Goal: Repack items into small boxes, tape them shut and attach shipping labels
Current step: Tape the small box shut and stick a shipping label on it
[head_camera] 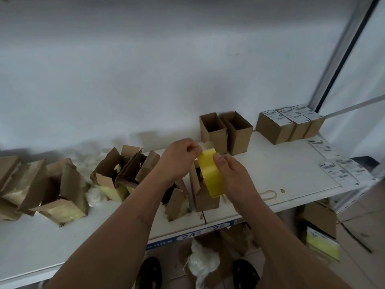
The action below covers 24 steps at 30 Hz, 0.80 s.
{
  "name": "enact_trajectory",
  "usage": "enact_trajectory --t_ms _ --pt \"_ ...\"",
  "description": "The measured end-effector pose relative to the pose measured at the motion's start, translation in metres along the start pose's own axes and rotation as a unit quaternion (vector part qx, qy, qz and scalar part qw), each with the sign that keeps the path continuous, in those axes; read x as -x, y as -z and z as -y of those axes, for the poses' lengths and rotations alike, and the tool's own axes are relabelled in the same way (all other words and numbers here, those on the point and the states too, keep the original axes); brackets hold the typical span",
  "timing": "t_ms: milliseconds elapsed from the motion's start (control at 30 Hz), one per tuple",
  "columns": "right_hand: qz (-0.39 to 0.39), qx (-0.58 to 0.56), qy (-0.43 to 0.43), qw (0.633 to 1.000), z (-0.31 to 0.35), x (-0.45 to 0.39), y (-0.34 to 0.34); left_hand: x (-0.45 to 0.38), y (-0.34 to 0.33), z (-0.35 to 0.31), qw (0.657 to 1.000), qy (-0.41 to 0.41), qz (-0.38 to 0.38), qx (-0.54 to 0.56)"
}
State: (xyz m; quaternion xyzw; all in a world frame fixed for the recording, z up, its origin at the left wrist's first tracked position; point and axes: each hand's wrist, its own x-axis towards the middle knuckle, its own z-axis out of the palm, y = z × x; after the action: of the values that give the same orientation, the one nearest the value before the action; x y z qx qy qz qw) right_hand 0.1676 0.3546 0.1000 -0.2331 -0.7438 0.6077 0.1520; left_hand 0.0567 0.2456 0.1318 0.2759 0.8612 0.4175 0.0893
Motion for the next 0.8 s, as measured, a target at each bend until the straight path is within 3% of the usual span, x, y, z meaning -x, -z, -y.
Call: enact_trajectory --t_ms 100,233,567,800 --pt "0.025 0.031 -0.003 0.999 0.013 -0.01 0.011 -0.015 -0.01 -0.002 0.999 0.009 -0.028 0.028" --pt "0.046 0.14 -0.002 0.989 0.03 -0.02 0.029 -0.036 -0.024 0.009 0.987 0.083 -0.022 0.139" --pt "0.063 0.23 -0.13 0.962 -0.007 -0.043 0.009 -0.065 -0.065 0.049 0.97 0.184 0.007 0.158" --pt "0.079 0.126 -0.194 0.97 -0.002 -0.054 -0.009 -0.085 -0.064 0.065 0.97 0.202 0.029 0.129"
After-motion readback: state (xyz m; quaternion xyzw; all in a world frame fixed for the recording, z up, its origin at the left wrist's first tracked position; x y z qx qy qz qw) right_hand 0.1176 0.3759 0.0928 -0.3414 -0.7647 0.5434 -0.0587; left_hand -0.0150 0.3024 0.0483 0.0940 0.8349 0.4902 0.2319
